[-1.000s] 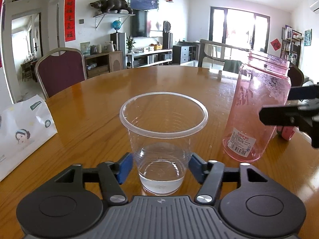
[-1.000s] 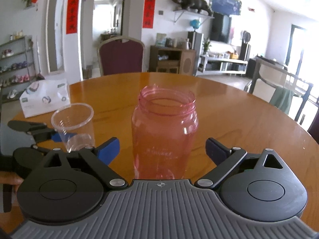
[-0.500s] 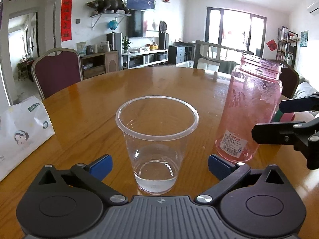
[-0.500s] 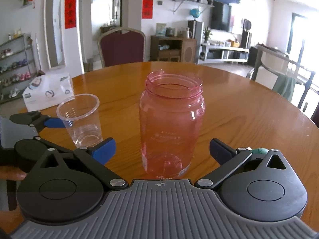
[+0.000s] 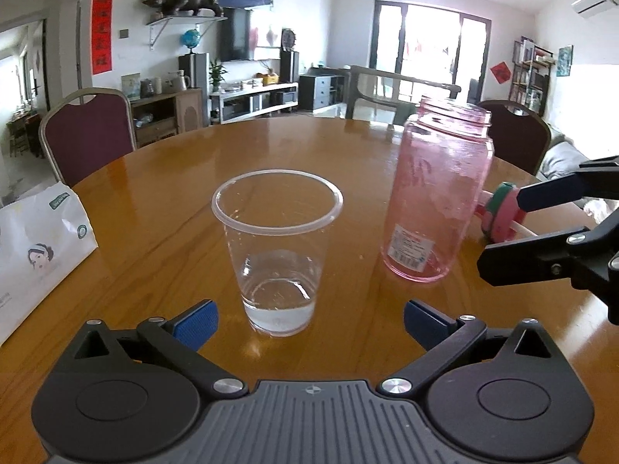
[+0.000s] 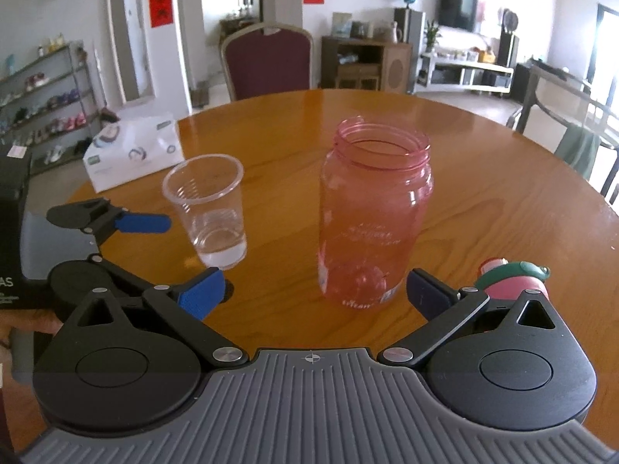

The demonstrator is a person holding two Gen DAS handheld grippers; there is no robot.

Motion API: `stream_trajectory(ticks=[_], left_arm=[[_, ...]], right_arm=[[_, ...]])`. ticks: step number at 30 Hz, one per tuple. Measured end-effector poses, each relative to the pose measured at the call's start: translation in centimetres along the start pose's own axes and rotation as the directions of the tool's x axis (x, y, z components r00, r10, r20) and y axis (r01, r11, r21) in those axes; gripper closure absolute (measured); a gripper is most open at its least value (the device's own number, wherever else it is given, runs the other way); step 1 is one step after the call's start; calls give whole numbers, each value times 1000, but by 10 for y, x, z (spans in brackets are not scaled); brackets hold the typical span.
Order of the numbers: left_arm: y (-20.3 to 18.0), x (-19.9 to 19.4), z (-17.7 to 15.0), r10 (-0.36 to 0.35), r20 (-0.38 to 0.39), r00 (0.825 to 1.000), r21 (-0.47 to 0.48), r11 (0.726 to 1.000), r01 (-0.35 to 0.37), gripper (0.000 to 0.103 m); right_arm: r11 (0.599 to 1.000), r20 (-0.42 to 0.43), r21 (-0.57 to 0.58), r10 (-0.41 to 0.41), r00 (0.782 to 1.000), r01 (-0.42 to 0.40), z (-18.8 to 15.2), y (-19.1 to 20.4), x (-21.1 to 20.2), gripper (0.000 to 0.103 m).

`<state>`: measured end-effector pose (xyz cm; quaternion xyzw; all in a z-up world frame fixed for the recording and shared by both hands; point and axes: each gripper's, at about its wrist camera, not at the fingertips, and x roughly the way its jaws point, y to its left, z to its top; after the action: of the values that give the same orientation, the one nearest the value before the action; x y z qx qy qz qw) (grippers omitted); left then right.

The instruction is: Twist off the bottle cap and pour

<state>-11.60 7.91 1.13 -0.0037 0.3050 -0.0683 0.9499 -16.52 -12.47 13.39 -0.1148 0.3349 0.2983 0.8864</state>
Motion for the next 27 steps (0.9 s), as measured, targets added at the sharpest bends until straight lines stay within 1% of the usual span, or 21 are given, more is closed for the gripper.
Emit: stream_trajectory(ticks=[9,11,17,22,25,27], left_arm=[[-16,-27,-4,-11,-50,999,-7,1000,10,1],[-23,-37,-4,-12,-60,998,-36,999,10,1],[-45,-75,0,40,-61,997,-65,997,-44,1],[-65,-108,4,86,-64,994,-87,992,-91,1],[-74,-130,6,140,-48,989,-124,982,-145,0],[-75,-137,6,164,-51,985,-155,973,-170,0]], right_arm=[[1000,-18,3,27,999,-27,-8,15,-32,0],[999,-27,-2,38,999,-38,-8,16,-40,0],[999,-39,-3,54,998,-55,-11,15,-64,0],[999,-14,14,30,999,-30,-14,15,-98,0],[1000,18,1,3,1000,-3,-20,18,-120,0],[1000,19,21,7,1000,-7,-23,15,-128,0]])
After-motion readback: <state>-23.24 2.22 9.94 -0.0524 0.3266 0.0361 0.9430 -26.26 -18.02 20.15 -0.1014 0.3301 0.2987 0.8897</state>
